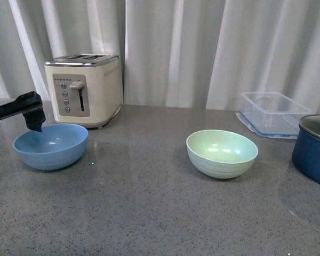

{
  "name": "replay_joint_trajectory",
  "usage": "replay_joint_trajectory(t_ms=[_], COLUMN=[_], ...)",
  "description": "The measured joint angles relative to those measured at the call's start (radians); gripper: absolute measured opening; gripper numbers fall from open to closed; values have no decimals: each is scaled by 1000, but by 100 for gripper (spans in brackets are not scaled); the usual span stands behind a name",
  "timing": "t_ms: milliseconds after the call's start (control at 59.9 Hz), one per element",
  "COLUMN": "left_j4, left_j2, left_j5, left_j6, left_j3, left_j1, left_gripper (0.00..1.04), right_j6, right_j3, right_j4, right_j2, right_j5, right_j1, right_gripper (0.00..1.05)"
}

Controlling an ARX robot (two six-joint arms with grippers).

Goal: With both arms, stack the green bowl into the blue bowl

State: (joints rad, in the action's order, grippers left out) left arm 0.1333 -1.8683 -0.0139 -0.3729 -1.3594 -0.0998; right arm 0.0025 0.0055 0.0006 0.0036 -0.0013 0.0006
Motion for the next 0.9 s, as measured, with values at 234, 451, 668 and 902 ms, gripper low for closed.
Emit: replay_joint_trajectory(t_ms=[234, 451, 668, 902], left_j4=[53, 59, 64, 75], left_j2=[-82, -108, -110, -107], left_j5=[15, 15, 19, 50], left_j6=[-3, -4, -5, -14], left_j3=[-72, -91, -97, -97], left_j1=[18, 24, 24, 22], left_gripper=[96, 60, 24, 5], right_j6=[0, 0, 0, 0], right_j3=[0, 0, 0, 0], right_j4=[0, 0, 0, 0], right_j2=[0, 0, 0, 0], right_j5=[0, 0, 0, 0], right_j1=[0, 0, 0, 0], right_gripper=[95, 95, 95, 95])
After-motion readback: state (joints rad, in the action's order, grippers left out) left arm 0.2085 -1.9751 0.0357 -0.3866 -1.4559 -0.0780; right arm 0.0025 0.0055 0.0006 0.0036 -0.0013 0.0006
